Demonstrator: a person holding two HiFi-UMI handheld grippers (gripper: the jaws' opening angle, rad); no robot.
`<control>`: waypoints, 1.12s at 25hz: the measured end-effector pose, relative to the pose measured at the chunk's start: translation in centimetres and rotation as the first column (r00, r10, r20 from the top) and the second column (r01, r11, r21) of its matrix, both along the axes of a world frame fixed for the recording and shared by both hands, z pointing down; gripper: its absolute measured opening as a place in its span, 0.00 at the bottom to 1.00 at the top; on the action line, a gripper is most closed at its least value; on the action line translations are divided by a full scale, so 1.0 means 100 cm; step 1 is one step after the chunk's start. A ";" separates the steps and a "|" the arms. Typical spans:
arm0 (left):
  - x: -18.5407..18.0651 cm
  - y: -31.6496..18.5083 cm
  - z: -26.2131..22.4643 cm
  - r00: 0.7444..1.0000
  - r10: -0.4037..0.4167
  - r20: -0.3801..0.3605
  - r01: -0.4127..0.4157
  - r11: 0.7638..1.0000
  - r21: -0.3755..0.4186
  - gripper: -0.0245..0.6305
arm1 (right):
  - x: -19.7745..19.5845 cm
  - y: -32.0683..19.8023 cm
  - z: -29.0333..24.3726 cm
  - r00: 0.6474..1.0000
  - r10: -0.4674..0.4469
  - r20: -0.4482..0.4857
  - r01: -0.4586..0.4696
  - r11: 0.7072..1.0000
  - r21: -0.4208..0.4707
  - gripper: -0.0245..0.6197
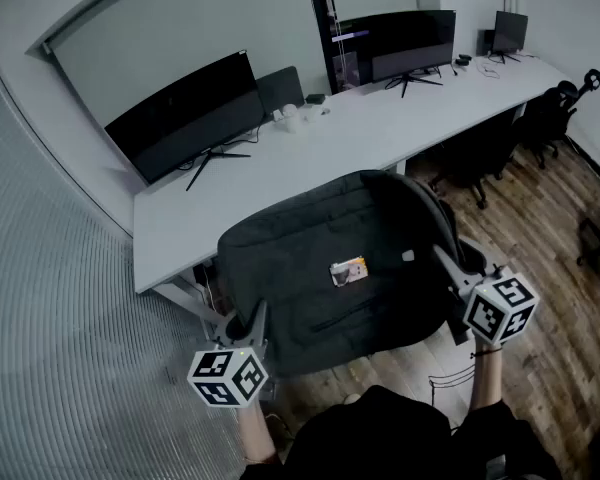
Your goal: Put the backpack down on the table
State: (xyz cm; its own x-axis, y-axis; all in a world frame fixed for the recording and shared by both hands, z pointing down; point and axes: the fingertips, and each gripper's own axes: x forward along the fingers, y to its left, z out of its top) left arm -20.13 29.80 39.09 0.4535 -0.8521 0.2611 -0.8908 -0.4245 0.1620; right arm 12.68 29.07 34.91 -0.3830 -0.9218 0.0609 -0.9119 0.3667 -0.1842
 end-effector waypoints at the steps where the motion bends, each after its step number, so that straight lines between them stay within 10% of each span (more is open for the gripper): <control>1: 0.001 0.000 0.001 1.000 -0.001 0.000 0.001 1.000 0.000 0.12 | 0.001 0.000 0.000 1.000 0.001 -0.001 -0.001 1.000 0.001 0.24; 28: 0.021 0.006 0.024 0.997 -0.068 0.024 0.069 0.996 -0.056 0.12 | 0.020 -0.016 0.025 0.999 -0.043 -0.001 0.043 0.998 -0.052 0.25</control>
State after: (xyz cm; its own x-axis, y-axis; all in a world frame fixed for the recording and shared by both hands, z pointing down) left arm -18.04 30.37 41.47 0.3880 -0.8645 0.3195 -0.9212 -0.3526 0.1644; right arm 14.68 27.52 37.45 -0.4217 -0.9001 0.1096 -0.8961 0.3952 -0.2020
